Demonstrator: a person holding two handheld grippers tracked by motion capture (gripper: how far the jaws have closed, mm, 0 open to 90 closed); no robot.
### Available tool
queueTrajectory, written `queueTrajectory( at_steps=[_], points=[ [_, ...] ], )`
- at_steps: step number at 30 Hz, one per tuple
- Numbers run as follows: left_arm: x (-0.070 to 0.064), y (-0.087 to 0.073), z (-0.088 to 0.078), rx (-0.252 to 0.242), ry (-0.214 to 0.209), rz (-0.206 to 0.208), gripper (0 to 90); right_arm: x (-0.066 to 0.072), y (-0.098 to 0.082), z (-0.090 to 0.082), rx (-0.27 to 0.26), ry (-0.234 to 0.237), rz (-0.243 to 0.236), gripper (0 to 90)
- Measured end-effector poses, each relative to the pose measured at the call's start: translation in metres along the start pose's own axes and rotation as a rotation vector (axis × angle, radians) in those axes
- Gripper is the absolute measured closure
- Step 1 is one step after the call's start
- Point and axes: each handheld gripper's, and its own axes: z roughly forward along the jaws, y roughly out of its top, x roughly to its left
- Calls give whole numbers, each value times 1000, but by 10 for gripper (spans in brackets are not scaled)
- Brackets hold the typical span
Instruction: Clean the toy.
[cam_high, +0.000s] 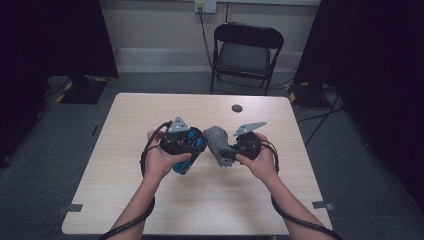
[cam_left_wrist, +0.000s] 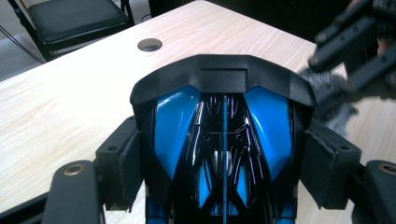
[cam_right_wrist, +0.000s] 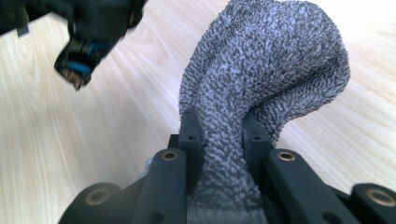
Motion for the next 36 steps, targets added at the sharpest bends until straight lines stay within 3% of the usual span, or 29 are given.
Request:
queueTrajectory(
  at_steps=[4,13,31,36],
  points=[
    [-3,-4,2,12,-3,12,256,-1,6,-3,-11,3,0,758],
    [-2,-14,12,29,-12,-8,256,11,15,-1,-33,51,-27,758],
    [-6,0,10,24,-8,17,255,17,8,13,-32,96,-24,758],
    [-7,5,9,1,-19,4,255,21,6,18,-36,122,-29,758]
  ],
)
